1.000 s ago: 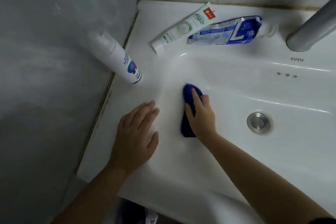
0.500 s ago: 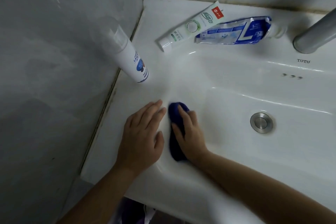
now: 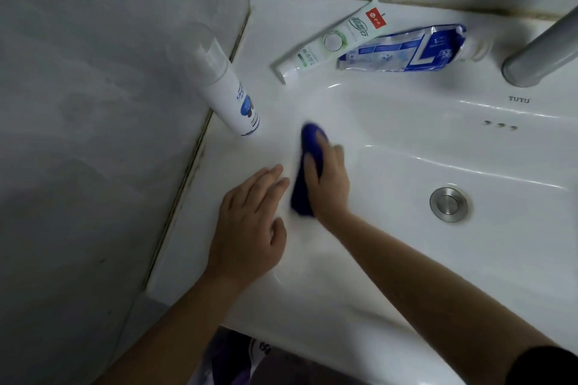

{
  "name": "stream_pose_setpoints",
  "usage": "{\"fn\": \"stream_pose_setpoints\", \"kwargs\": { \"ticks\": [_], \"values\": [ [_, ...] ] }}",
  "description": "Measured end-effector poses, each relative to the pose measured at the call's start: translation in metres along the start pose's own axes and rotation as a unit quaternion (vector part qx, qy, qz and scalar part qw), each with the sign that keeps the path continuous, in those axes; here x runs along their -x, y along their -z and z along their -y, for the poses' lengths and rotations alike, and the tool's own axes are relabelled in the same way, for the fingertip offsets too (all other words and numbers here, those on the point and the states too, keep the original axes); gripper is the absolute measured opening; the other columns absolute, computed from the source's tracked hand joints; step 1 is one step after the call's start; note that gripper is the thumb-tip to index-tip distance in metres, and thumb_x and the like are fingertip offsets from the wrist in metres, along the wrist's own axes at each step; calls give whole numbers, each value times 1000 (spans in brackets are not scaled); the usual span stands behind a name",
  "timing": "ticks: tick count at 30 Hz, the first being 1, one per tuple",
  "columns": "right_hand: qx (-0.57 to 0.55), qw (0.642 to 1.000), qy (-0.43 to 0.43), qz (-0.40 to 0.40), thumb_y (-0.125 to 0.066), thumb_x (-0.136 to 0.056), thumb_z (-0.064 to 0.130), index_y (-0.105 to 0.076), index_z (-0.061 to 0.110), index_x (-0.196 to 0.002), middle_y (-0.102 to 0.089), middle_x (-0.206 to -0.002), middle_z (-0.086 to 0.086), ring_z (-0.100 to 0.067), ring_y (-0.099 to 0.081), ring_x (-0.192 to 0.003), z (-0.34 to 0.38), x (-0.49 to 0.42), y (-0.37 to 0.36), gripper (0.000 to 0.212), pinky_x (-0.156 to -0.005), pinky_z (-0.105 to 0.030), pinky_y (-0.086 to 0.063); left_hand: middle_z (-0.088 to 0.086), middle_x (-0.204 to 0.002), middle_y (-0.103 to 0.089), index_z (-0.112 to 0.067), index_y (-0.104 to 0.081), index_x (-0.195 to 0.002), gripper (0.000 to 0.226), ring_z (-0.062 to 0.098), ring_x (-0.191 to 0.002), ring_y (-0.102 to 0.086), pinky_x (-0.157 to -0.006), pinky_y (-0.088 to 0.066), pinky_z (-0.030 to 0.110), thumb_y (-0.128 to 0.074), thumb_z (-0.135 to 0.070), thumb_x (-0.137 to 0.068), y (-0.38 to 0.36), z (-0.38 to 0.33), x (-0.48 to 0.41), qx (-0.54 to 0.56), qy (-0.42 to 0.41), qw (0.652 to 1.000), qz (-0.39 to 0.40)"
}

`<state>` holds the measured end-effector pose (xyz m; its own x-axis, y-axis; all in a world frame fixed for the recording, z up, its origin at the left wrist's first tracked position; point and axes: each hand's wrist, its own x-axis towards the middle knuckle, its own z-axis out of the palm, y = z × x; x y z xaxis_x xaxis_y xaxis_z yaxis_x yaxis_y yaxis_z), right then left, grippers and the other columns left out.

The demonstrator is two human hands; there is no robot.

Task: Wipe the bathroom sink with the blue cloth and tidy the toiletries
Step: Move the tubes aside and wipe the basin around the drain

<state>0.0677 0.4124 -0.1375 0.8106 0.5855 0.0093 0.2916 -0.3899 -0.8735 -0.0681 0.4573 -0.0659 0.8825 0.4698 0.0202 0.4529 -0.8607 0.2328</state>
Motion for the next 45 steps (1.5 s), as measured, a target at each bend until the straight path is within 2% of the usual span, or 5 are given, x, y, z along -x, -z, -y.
{"fn": "stream_pose_setpoints", "kwargs": {
  "ticks": [14,22,26,34,45],
  "values": [
    [155,986,-24,53,-46,-94,23,-37,12,-138,-45,-122,-18,-37,-50,-103,-44,-33,31,46,-83,-40,-42,7,-140,-45,-8,-52,-128,57,20,-131,-37,-104,-27,32,-43,-13,-72,-2,0,-1,16,-12,1000,-24],
    [221,938,108,245,-51,-91,29,-37,12,-135,-51,-118,-17,-37,-57,-93,-53,44,59,49,-76,-36,-46,7,-139,-47,-8,-54,-125,58,21,-129,-39,-100,-30,34,-45,-13,-68,-4,2,0,29,-12,999,-33],
    [181,971,-40,153,-51,-92,20,-35,8,-137,-47,-124,-17,-35,-51,-105,-39,46,46,50,-86,-41,-43,9,-136,-49,-6,-54,-124,55,19,-127,-38,-101,-31,34,-45,-18,-70,0,0,-1,56,-11,998,-28],
    [65,928,-90,356,-46,-95,30,-30,15,-134,-50,-128,-11,-25,-53,-106,26,85,58,45,-80,-26,-36,20,-127,-52,3,-56,-117,42,27,-119,-45,-99,-39,39,-45,-18,-81,33,8,45,106,41,985,-131],
    [183,951,115,220,-49,-92,31,-36,16,-139,-47,-123,-12,-32,-53,-101,77,124,37,50,-82,-38,-45,16,-130,-52,-1,-55,-122,48,28,-119,-47,-97,-36,34,-37,-28,-86,65,2,121,109,153,976,-114]
  ]
}}
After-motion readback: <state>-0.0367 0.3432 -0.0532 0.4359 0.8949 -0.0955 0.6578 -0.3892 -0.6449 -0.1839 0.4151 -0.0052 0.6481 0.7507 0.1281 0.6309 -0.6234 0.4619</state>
